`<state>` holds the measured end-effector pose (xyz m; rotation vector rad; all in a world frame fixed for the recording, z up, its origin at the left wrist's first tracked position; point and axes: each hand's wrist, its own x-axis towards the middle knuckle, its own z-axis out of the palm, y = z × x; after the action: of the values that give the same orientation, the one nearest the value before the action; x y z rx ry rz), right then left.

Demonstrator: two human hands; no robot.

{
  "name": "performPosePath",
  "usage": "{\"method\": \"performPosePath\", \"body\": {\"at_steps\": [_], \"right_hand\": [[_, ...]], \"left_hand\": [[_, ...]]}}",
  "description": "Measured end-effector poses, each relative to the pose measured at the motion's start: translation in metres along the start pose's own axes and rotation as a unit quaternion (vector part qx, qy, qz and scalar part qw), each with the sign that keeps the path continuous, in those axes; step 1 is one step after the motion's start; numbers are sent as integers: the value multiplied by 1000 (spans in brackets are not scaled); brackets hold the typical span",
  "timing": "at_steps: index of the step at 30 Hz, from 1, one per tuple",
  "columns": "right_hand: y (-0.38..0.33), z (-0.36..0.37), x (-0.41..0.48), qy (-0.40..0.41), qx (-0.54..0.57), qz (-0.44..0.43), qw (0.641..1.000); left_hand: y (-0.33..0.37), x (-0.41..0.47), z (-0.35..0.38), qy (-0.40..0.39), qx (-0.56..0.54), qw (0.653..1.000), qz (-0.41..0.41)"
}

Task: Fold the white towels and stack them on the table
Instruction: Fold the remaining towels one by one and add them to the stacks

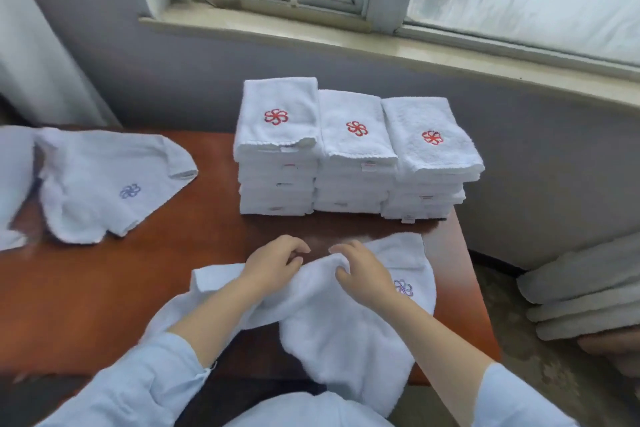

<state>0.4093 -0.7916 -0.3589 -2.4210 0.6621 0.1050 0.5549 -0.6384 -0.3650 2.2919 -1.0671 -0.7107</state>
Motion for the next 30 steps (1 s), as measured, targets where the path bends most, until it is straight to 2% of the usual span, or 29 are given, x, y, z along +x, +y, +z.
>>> {"method": "performPosePath", "body": {"at_steps": [7,11,19,26,30], "right_hand": [[-58,35,-12,-33,4,-169,985],[-79,58,-23,-48,-20,-219,974],[-93,85,-14,-58,-104,-214,970],[-86,90,1,-86,-145,-219,961],[-91,85,4,-88,-106,-182,973]], "left_hand": [[-38,-103,-11,122,21,985,-118],[-52,-148,-3,128,40,976,-174],[-73,-162,11,49,94,971,-212],[-96,-138,16,95,198,951,-218],[-92,-133,10,145,158,956,-200]]}}
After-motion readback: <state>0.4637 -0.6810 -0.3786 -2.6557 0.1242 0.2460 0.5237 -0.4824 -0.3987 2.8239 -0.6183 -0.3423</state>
